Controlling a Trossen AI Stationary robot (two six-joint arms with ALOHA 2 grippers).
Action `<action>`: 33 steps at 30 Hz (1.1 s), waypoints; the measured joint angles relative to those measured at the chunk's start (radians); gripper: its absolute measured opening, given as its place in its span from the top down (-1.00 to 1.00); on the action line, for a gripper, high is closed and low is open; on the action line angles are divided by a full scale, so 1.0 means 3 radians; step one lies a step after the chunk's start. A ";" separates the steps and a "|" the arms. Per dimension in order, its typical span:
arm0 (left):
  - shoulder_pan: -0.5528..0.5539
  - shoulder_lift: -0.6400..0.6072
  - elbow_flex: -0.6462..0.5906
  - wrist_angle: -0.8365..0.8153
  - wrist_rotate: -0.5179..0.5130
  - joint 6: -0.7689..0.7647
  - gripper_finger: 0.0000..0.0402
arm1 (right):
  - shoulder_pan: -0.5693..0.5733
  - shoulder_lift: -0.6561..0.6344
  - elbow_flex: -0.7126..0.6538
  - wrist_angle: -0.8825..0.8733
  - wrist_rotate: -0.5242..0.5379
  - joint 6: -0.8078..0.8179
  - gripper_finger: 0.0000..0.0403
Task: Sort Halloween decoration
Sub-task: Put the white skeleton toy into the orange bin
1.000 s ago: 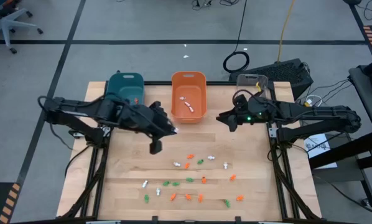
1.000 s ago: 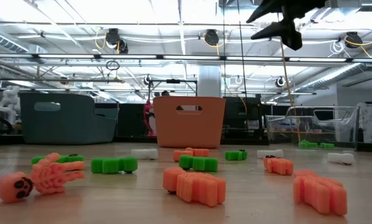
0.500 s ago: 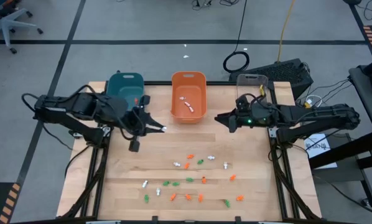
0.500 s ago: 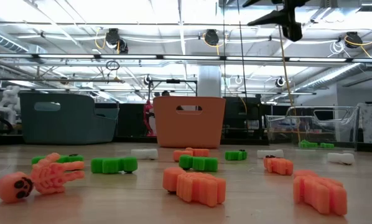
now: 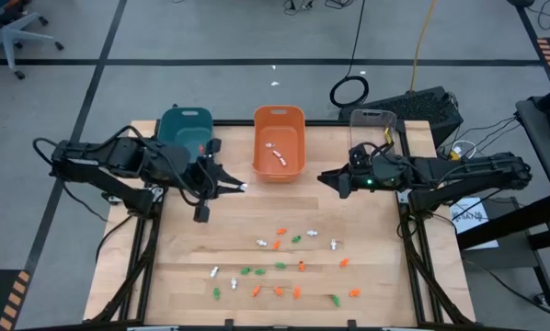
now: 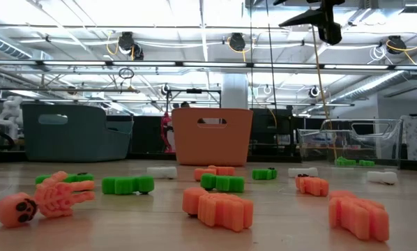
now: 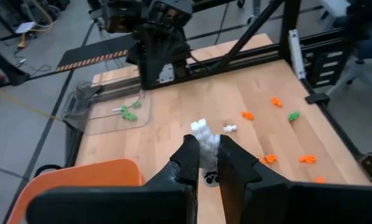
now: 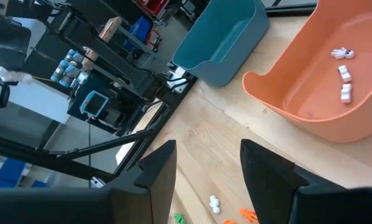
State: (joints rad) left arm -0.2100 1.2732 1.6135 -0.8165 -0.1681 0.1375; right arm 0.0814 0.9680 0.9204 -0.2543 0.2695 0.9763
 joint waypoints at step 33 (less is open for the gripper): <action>0.1471 0.0977 -0.0003 0.1005 -0.0317 -0.1178 0.85 | -0.0021 -0.0013 -0.0002 -0.0290 0.0258 -0.0472 0.20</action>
State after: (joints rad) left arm 0.2314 1.5663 1.6127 -0.5151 -0.2631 -0.2158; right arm 0.0751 0.9642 0.9199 -0.3414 0.3470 0.8347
